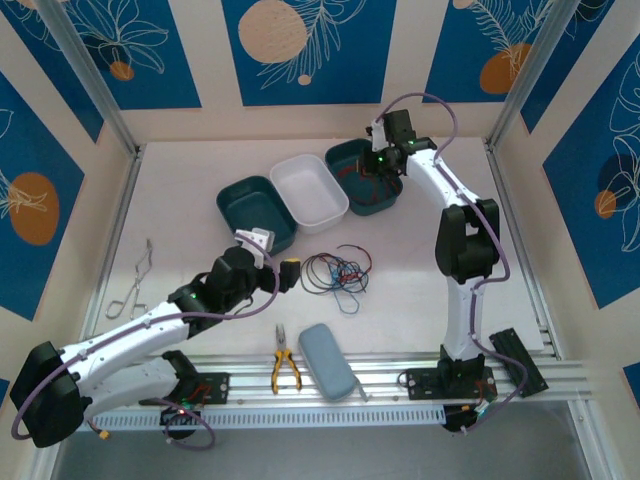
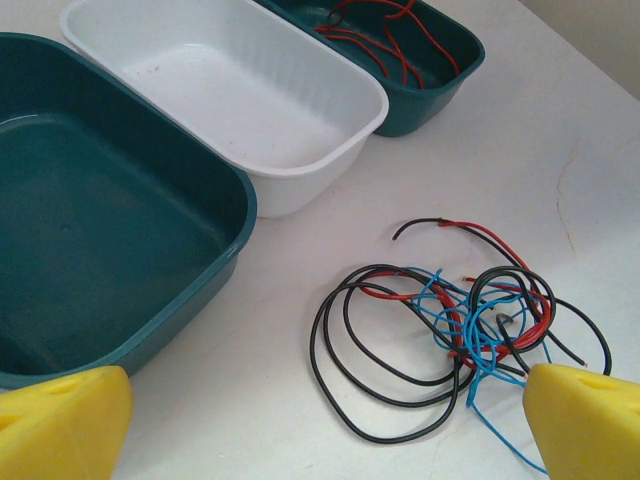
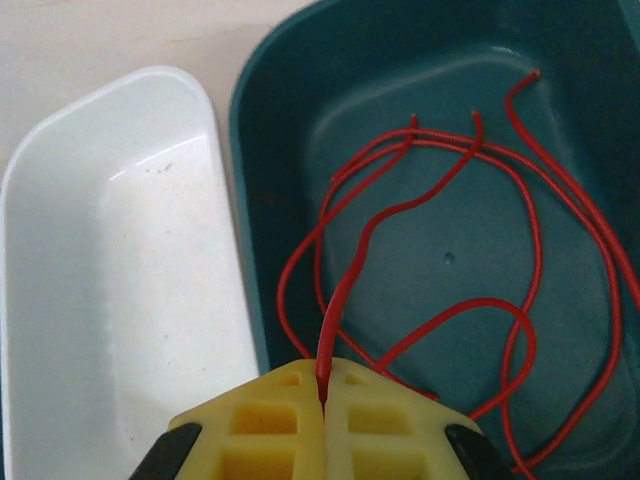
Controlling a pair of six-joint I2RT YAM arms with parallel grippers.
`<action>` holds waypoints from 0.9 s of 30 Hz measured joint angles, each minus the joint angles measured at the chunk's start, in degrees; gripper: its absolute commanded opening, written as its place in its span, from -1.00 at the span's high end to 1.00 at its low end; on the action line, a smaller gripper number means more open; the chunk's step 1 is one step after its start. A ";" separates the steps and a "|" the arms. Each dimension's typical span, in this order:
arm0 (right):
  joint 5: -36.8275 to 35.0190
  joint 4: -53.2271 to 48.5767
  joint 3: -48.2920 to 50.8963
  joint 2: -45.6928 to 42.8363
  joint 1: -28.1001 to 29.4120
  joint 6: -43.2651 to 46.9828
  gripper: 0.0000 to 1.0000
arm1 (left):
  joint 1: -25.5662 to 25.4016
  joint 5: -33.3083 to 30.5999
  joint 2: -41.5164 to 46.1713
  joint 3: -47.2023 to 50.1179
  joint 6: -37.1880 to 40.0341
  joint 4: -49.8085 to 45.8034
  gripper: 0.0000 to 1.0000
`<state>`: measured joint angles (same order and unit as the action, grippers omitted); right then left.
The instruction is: Untangle the cables
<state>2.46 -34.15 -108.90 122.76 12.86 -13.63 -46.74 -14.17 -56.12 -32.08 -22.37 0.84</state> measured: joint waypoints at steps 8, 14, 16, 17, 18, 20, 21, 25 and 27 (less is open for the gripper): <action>1.11 -3.85 -2.91 5.86 -0.35 -1.49 1.00 | 0.00 0.20 -0.63 0.13 -0.02 0.33 -1.00; 1.68 -6.71 -6.47 9.01 -0.11 -1.90 1.00 | 0.00 0.22 -0.92 0.13 0.00 0.37 -1.00; 1.68 -7.52 -7.63 9.57 0.00 -1.88 1.00 | 0.00 0.22 -1.38 0.13 0.00 0.37 -1.00; 1.66 -7.89 -8.07 9.77 0.09 -1.88 1.00 | 0.00 0.22 -1.60 0.13 -0.02 0.39 -1.00; 1.66 -8.33 -8.55 9.97 0.13 -1.88 0.99 | 0.00 0.24 -1.77 0.13 0.00 0.39 -1.00; 1.66 -9.22 -10.12 10.69 0.20 -1.88 0.95 | 0.00 0.26 -2.10 0.13 -0.02 0.39 -1.00; 1.66 -9.40 -10.71 11.06 0.20 -1.88 0.95 | 0.00 0.37 -2.21 0.13 0.00 0.39 -1.00; 1.66 -10.99 -12.98 12.81 0.24 -1.70 0.95 | 0.00 0.44 -2.40 0.11 0.00 0.42 -1.00; 1.62 -11.98 -13.92 13.66 0.24 -1.60 0.99 | 0.00 0.44 -2.56 0.11 0.00 0.42 -1.00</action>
<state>4.08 -46.13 -122.83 136.42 13.10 -15.22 -46.74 -13.74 -58.67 -31.97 -22.37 1.26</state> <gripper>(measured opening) 0.054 0.998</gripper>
